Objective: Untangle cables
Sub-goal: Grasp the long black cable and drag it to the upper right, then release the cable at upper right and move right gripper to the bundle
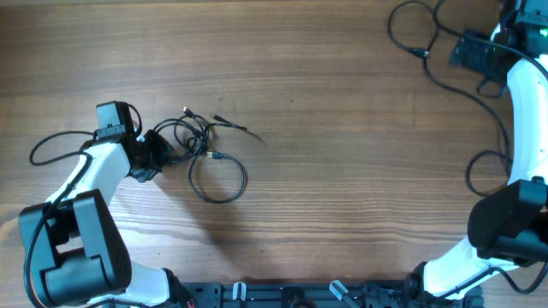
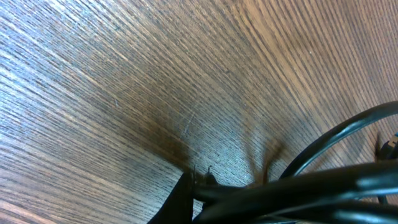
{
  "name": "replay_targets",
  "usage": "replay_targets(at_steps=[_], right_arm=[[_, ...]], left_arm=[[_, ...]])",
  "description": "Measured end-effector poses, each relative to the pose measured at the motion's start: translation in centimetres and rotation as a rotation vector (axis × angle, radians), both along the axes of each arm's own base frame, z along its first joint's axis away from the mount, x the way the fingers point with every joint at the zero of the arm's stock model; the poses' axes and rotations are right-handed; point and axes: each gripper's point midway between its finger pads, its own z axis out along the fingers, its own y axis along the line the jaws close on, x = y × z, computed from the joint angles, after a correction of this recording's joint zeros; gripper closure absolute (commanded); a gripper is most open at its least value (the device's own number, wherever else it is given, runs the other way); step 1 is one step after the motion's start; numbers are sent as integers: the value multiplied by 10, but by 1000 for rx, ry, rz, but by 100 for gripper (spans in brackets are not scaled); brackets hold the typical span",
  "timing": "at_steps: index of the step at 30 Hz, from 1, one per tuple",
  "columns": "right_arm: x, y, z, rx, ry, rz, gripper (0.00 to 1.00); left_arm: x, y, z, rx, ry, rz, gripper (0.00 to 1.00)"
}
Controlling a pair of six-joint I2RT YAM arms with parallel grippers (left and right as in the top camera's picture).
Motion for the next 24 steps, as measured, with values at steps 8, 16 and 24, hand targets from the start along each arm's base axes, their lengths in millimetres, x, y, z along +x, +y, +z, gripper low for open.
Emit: replay_targets(at_steps=[8,16,24], right_arm=[[-63,-9,-46,72,230,-165,32],[-94,-44,-136,107,225,-355,61],[-78,-71,-167,173,25,-411,88]], left_arm=[[0,-1,0,-3,-1,-1,94],[0,-2,1,-14,-3,-4,94],[1,-6,1,-26,-7,-12,94]])
